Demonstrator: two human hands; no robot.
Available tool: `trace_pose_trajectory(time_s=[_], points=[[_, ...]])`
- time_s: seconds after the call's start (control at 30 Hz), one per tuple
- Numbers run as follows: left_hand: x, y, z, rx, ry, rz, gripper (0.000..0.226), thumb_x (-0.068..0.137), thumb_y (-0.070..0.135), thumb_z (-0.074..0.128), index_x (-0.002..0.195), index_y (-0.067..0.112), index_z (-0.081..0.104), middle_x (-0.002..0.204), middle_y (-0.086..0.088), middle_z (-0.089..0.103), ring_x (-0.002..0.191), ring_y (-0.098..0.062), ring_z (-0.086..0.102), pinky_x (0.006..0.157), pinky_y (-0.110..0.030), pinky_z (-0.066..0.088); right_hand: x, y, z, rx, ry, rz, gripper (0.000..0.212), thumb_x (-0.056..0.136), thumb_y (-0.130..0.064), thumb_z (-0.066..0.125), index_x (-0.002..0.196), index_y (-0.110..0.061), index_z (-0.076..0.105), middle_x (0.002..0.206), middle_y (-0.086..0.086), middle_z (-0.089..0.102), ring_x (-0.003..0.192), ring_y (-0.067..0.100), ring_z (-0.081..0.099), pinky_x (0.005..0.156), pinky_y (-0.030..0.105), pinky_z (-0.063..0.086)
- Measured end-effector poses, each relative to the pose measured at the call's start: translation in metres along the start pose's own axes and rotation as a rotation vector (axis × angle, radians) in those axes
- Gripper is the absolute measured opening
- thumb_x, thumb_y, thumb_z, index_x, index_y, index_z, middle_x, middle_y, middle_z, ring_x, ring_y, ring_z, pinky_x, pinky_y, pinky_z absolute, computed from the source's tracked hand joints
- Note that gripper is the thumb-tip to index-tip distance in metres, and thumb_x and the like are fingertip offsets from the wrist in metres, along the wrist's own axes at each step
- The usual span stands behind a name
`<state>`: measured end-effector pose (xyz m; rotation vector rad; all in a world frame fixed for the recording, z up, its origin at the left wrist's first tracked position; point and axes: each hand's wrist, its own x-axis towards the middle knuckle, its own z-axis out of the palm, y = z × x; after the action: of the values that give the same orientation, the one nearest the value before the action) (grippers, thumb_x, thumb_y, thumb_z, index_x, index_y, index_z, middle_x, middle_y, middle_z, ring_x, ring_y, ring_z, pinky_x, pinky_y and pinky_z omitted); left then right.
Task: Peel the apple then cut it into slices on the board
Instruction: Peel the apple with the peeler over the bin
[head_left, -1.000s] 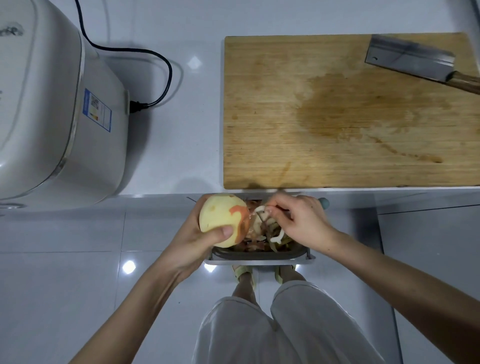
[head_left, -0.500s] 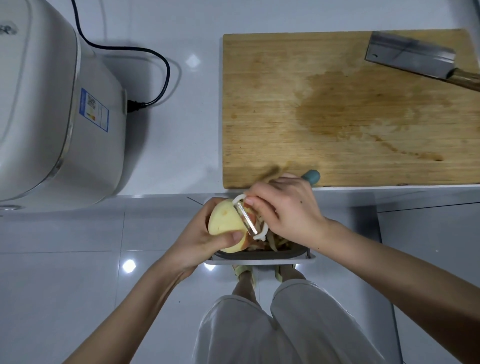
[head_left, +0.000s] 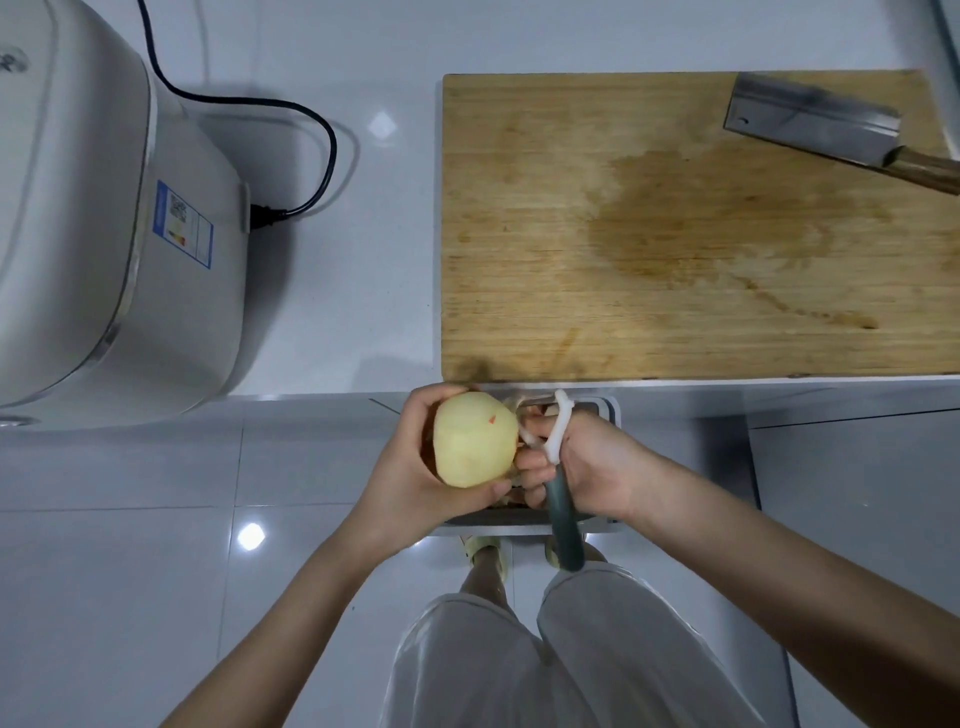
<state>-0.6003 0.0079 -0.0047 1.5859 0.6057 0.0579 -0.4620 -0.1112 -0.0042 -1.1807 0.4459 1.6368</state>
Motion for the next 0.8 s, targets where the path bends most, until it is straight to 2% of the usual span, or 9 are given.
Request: trace_pose_trajectory(time_s=[0.07, 0.17, 0.33, 0.47, 0.53, 0.6, 0.67, 0.73, 0.8], points=[[0.0, -0.005, 0.006, 0.034, -0.005, 0.015, 0.082, 0.055, 0.025, 0.086, 0.122, 0.032, 0.038, 0.126, 0.012, 0.049, 0.115, -0.002, 0.051, 0.089, -0.017, 0.047, 0.002, 0.003, 0.002, 0.103, -0.001, 0.021, 0.051, 0.097, -0.024, 0.039, 0.049, -0.016, 0.057, 0.042, -0.003, 0.038, 0.036, 0.008, 0.032, 0.047, 0.022, 0.028], [-0.001, -0.008, 0.009, 0.043, -0.063, -0.025, 0.081, 0.061, 0.041, 0.08, 0.124, 0.043, 0.029, 0.129, 0.004, 0.042, 0.117, -0.004, 0.049, 0.091, -0.018, 0.046, 0.003, 0.008, 0.005, 0.129, 0.045, 0.004, 0.043, 0.097, -0.023, 0.04, 0.058, -0.014, 0.054, 0.042, -0.003, 0.036, 0.036, 0.008, 0.031, 0.046, 0.021, 0.028], [-0.001, 0.003, 0.01, 0.004, -0.023, -0.172, 0.062, 0.065, 0.059, 0.074, 0.114, 0.049, 0.037, 0.121, 0.013, 0.048, 0.108, -0.001, 0.051, 0.083, -0.017, 0.05, 0.006, 0.017, 0.001, 0.095, 0.049, -0.008, 0.037, 0.096, -0.021, 0.038, 0.063, -0.014, 0.053, 0.043, -0.001, 0.039, 0.037, 0.01, 0.033, 0.043, 0.021, 0.028], [-0.001, 0.001, 0.002, -0.172, -0.009, -0.284, 0.065, 0.052, 0.043, 0.081, 0.11, 0.043, 0.05, 0.113, 0.006, 0.058, 0.105, -0.013, 0.058, 0.081, -0.032, 0.055, 0.01, 0.017, -0.011, -0.023, 0.115, 0.002, 0.029, 0.096, -0.022, 0.04, 0.075, -0.012, 0.058, 0.048, 0.002, 0.046, 0.04, 0.012, 0.036, 0.041, 0.022, 0.031], [-0.001, 0.0, 0.0, -0.22, -0.026, -0.329, 0.068, 0.053, 0.03, 0.082, 0.113, 0.037, 0.051, 0.112, 0.002, 0.059, 0.103, -0.017, 0.059, 0.076, -0.03, 0.055, 0.015, 0.014, -0.016, -0.396, 0.245, 0.022, 0.025, 0.095, -0.02, 0.041, 0.082, -0.007, 0.059, 0.064, 0.009, 0.063, 0.05, 0.017, 0.05, 0.045, 0.025, 0.034], [-0.001, -0.001, 0.001, -0.229, -0.041, -0.349, 0.073, 0.048, 0.029, 0.082, 0.115, 0.031, 0.054, 0.112, 0.0, 0.061, 0.102, -0.017, 0.061, 0.076, -0.032, 0.056, 0.02, 0.016, -0.019, -1.145, 0.405, -0.023, 0.024, 0.094, -0.021, 0.046, 0.098, -0.002, 0.059, 0.093, 0.014, 0.069, 0.077, 0.023, 0.062, 0.057, 0.028, 0.04], [0.0, -0.001, 0.001, -0.221, -0.048, -0.363, 0.076, 0.044, 0.034, 0.081, 0.115, 0.028, 0.056, 0.112, -0.001, 0.062, 0.103, -0.018, 0.061, 0.078, -0.033, 0.057, 0.022, 0.021, -0.019, -1.742, 0.647, -0.158, 0.029, 0.095, -0.022, 0.042, 0.117, -0.006, 0.05, 0.098, 0.008, 0.066, 0.085, 0.023, 0.062, 0.055, 0.027, 0.035], [0.002, -0.001, 0.001, -0.206, -0.044, -0.36, 0.077, 0.042, 0.035, 0.081, 0.114, 0.028, 0.056, 0.113, -0.002, 0.061, 0.104, -0.019, 0.06, 0.076, -0.03, 0.055, 0.02, 0.021, -0.017, -2.009, 0.812, -0.339, 0.041, 0.099, -0.038, 0.031, 0.121, -0.008, 0.048, 0.097, 0.005, 0.065, 0.081, 0.022, 0.059, 0.051, 0.026, 0.024], [0.003, -0.002, 0.001, -0.172, -0.041, -0.348, 0.076, 0.042, 0.035, 0.081, 0.112, 0.03, 0.055, 0.114, -0.001, 0.06, 0.104, -0.018, 0.06, 0.075, -0.027, 0.054, 0.019, 0.016, -0.018, -2.071, 0.838, -0.466, 0.046, 0.099, -0.045, 0.025, 0.111, -0.013, 0.056, 0.089, 0.003, 0.066, 0.07, 0.021, 0.054, 0.055, 0.026, 0.022]])
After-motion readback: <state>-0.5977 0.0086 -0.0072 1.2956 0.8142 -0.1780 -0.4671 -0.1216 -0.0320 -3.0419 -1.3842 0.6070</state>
